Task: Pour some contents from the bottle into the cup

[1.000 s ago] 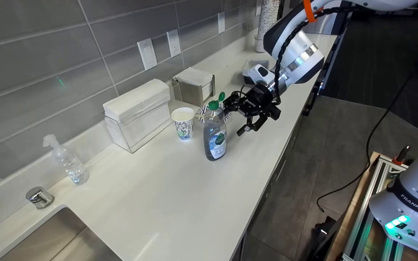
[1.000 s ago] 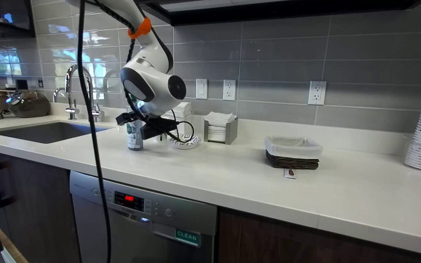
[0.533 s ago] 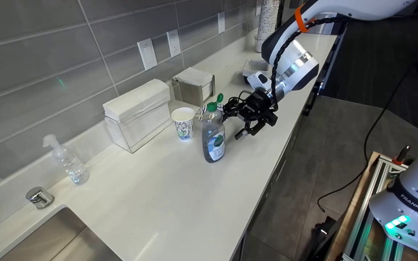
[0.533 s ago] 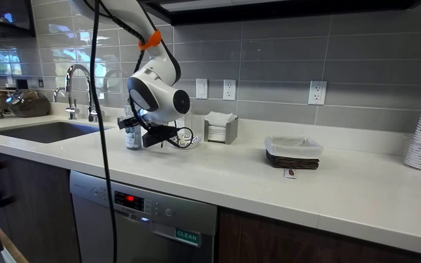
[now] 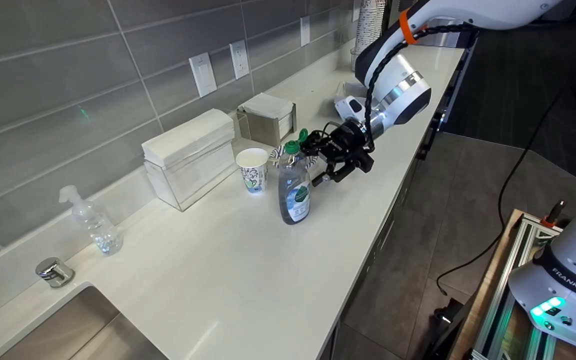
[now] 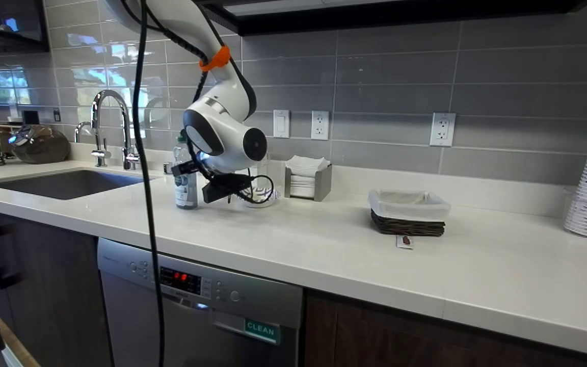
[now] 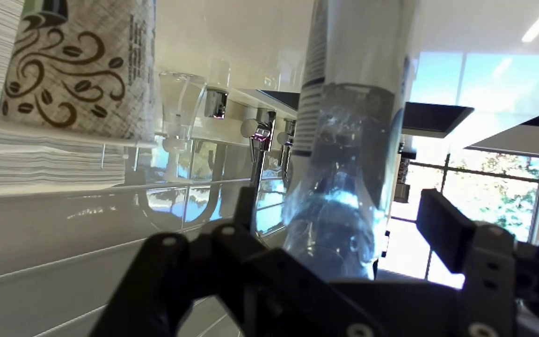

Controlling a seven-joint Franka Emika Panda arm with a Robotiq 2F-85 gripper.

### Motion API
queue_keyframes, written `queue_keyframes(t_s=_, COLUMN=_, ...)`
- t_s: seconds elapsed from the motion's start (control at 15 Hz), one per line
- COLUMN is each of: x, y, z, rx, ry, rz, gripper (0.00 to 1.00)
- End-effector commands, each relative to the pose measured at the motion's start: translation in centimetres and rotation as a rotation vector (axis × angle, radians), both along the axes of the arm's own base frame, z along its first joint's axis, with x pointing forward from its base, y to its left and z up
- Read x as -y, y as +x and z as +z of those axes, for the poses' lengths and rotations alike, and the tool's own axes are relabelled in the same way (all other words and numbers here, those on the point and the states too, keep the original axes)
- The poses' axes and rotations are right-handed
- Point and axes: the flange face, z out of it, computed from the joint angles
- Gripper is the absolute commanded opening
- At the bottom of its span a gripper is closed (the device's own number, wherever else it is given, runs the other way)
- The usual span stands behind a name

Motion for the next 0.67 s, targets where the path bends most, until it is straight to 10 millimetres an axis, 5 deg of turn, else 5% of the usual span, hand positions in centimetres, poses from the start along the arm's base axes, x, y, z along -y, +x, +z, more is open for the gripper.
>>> queue_keyframes(t_s=0.0, x=-1.3, y=1.1, z=-1.4, rx=-0.005, ry=0.040, rz=0.021, gripper=0.88)
queue_keyframes(t_s=0.33, x=-2.4, y=1.9, z=-2.3, rx=-0.020, ry=0.074, rz=0.045, gripper=0.80)
queue_keyframes(t_s=0.53, x=-2.8, y=2.2, z=-2.9, rx=-0.035, ry=0.068, rz=0.051, gripper=0.68)
queue_keyframes(t_s=0.6, x=-2.9, y=2.3, z=-3.1, rx=-0.039, ry=0.064, rz=0.053, gripper=0.55)
